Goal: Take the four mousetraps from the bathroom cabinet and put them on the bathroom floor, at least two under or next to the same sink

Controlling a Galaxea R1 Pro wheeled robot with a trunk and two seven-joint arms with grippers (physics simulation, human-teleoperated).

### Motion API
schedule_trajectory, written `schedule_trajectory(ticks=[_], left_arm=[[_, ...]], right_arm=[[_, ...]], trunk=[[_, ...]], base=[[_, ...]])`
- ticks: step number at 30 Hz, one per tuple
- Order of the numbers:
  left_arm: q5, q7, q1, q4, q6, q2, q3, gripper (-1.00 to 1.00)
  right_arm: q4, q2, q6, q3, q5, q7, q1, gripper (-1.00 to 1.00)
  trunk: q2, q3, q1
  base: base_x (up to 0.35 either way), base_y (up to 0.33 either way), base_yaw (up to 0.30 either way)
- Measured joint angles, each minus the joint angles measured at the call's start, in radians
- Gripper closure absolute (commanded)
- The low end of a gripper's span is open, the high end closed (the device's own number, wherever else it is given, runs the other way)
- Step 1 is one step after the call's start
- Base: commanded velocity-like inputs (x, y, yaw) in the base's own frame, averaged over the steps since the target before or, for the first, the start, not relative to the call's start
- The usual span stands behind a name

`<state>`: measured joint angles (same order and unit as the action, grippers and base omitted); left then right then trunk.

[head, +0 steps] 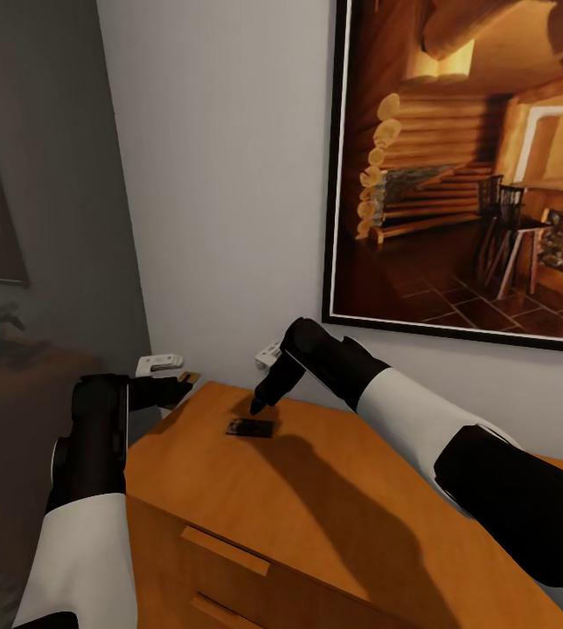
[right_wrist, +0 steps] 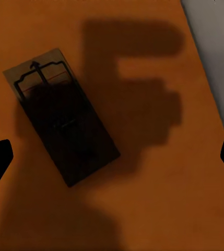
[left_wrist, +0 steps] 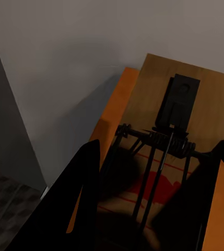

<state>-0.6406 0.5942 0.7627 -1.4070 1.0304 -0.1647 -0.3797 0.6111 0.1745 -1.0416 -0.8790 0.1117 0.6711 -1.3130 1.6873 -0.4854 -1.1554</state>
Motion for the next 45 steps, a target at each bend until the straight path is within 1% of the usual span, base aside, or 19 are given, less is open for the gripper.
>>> schedule_trajectory(ticks=[11, 14, 17, 22, 27, 35, 45], left_arm=[[0.001, 0.000, 0.000, 0.000, 0.000, 0.000, 0.000, 1.00], [0.001, 0.000, 0.000, 0.000, 0.000, 0.000, 0.000, 1.00], [0.000, 0.000, 0.000, 0.000, 0.000, 0.000, 0.000, 1.00], [-0.001, 0.000, 0.000, 0.000, 0.000, 0.000, 0.000, 1.00], [-0.001, 0.000, 0.000, 0.000, 0.000, 0.000, 0.000, 1.00], [-0.003, 0.001, 0.000, 0.000, 0.001, -0.003, 0.000, 1.00], [-0.002, 0.002, 0.000, 0.000, 0.000, -0.003, 0.000, 1.00]], right_arm=[[-0.002, 0.000, 0.000, 0.004, 0.006, -0.006, 0.000, -1.00], [-0.004, 0.000, 0.000, 0.015, 0.008, -0.008, 0.000, -1.00], [-0.005, 0.000, 0.000, 0.035, 0.010, -0.009, 0.000, -1.00], [-0.002, 0.000, 0.000, 0.049, 0.011, -0.006, 0.000, -1.00], [-0.001, 0.000, 0.000, 0.052, 0.012, -0.004, 0.000, -1.00], [0.001, 0.000, 0.000, 0.053, 0.013, -0.006, 0.000, -1.00], [0.001, 0.000, 0.000, 0.053, 0.011, -0.008, 0.000, -1.00]], trunk=[[0.000, 0.000, 0.000], [0.000, 0.000, 0.000], [0.000, 0.000, 0.000], [0.000, 0.000, 0.000], [0.000, 0.000, 0.000], [0.000, 0.000, 0.000], [0.000, 0.000, 0.000]], base=[[0.000, 0.000, 0.000], [0.000, 0.000, 0.000], [0.000, 0.000, 0.000], [0.000, 0.000, 0.000], [0.000, 0.033, 0.000], [0.000, 0.175, 0.000], [0.000, 0.028, 0.000]])
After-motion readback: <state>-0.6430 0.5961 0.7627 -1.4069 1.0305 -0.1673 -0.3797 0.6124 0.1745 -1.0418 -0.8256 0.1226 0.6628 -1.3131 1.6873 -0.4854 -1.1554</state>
